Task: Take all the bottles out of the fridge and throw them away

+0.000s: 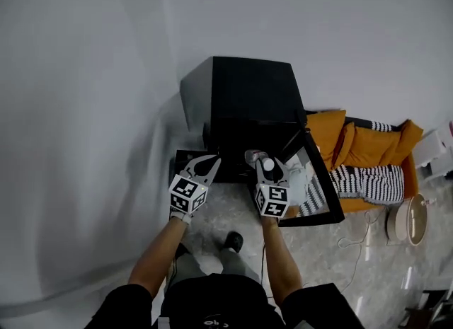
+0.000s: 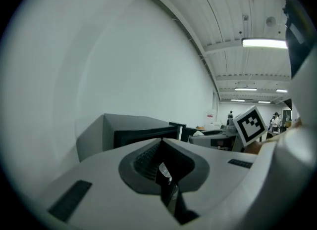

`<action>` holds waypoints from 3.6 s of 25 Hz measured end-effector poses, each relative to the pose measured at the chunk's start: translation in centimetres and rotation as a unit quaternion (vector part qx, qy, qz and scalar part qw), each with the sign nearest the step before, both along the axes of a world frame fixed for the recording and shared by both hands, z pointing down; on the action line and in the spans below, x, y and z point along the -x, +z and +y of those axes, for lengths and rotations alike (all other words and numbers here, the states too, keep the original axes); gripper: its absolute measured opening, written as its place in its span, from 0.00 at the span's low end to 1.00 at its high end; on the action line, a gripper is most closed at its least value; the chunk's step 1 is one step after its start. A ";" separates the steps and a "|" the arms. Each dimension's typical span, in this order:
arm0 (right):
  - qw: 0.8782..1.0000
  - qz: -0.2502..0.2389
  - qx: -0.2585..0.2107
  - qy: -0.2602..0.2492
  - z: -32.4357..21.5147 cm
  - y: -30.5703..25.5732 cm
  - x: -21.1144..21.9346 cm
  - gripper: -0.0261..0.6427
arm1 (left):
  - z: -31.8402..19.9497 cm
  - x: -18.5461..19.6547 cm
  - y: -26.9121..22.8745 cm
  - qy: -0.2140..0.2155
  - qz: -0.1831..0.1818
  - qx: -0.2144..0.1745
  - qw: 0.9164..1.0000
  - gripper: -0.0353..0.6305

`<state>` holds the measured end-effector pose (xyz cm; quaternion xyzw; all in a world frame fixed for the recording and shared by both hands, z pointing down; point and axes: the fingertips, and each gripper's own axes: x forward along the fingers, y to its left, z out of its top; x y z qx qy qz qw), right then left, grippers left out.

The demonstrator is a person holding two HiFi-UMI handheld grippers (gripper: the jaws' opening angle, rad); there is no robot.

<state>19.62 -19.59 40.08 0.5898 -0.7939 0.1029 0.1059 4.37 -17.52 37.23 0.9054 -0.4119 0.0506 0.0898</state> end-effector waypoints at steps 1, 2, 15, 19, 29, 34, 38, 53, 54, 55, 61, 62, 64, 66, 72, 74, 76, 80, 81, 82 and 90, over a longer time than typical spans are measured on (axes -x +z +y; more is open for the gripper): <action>1.000 -0.002 -0.001 -0.010 0.1 -0.7 0.7 0.34 | 0.2 0.8 -0.4 -0.010 -0.005 -0.003 1.000 0.06; 1.000 -0.003 -0.002 -0.021 0.2 -1.3 1.4 0.34 | 0.4 1.6 -0.7 -0.020 -0.008 -0.005 1.000 0.06; 0.980 -0.005 -0.022 -0.199 0.1 -4.5 11.9 0.34 | 3.6 9.5 -2.4 -0.174 -0.021 -0.022 0.984 0.06; 0.969 -0.007 -0.013 -0.248 1.0 -3.6 15.4 0.34 | 5.2 12.2 -2.1 -0.219 -0.025 -0.018 0.975 0.06; 0.941 -0.012 -0.001 -0.339 3.9 -2.5 23.9 0.34 | 10.1 18.9 -1.2 -0.297 -0.035 -0.005 0.954 0.06; 0.934 -0.006 0.011 -0.357 4.0 -0.8 26.3 0.34 | 10.9 20.9 0.0 -0.309 -0.034 0.003 0.950 0.06; 0.934 -0.002 0.021 -0.356 3.4 1.7 27.4 0.34 | 10.8 21.4 2.7 -0.296 -0.030 0.025 0.954 0.06; 0.941 0.023 0.064 -0.332 -0.1 19.9 30.7 0.34 | 6.7 23.1 19.7 -0.228 -0.008 0.098 0.969 0.06; 0.941 0.024 0.065 -0.331 -0.2 21.5 30.9 0.34 | 6.4 23.2 21.2 -0.225 -0.006 0.099 0.969 0.06; 0.941 0.025 0.067 -0.331 -0.1 23.1 31.0 0.34 | 6.2 23.2 22.7 -0.221 -0.004 0.102 0.970 0.06; 0.940 0.037 0.093 -0.326 0.2 32.2 30.4 0.34 | 6.2 22.6 32.4 -0.201 0.002 0.144 0.969 0.06; 0.940 0.038 0.097 -0.324 0.2 33.2 30.4 0.34 | 6.2 22.4 33.5 -0.197 0.001 0.149 0.969 0.06; 0.941 0.038 0.106 -0.320 0.2 35.0 30.4 0.34 | 6.0 22.4 35.1 -0.191 0.000 0.156 0.969 0.06; 0.941 0.038 0.112 -0.317 0.1 36.8 30.6 0.34 | 5.6 22.4 36.5 -0.186 0.002 0.158 0.970 0.06; 0.940 0.043 0.132 -0.312 -0.2 42.6 31.3 0.34 | 4.3 22.6 39.9 -0.175 0.002 0.164 0.971 0.06; 0.939 0.042 0.137 -0.312 -0.6 44.8 31.6 0.34 | 3.8 23.0 41.1 -0.175 0.001 0.167 0.970 0.06; 0.938 0.043 0.143 -0.312 -1.2 47.2 31.9 0.34 | 3.3 23.3 42.2 -0.174 0.000 0.170 0.970 0.06; 0.937 0.049 0.160 -0.308 -2.6 51.9 32.3 0.34 | 2.2 23.8 44.5 -0.174 0.002 0.176 0.969 0.06; 0.936 0.050 0.166 -0.306 -2.8 53.0 32.3 0.34 | 1.9 23.9 45.1 -0.174 0.003 0.178 0.969 0.06; 0.936 0.051 0.171 -0.304 -3.1 54.0 32.4 0.34 | 1.6 24.0 45.6 -0.174 0.003 0.179 0.968 0.06; 0.932 0.065 0.206 -0.291 -3.7 60.0 32.7 0.34 | 0.3 24.1 49.2 -0.154 -0.002 0.200 0.968 0.06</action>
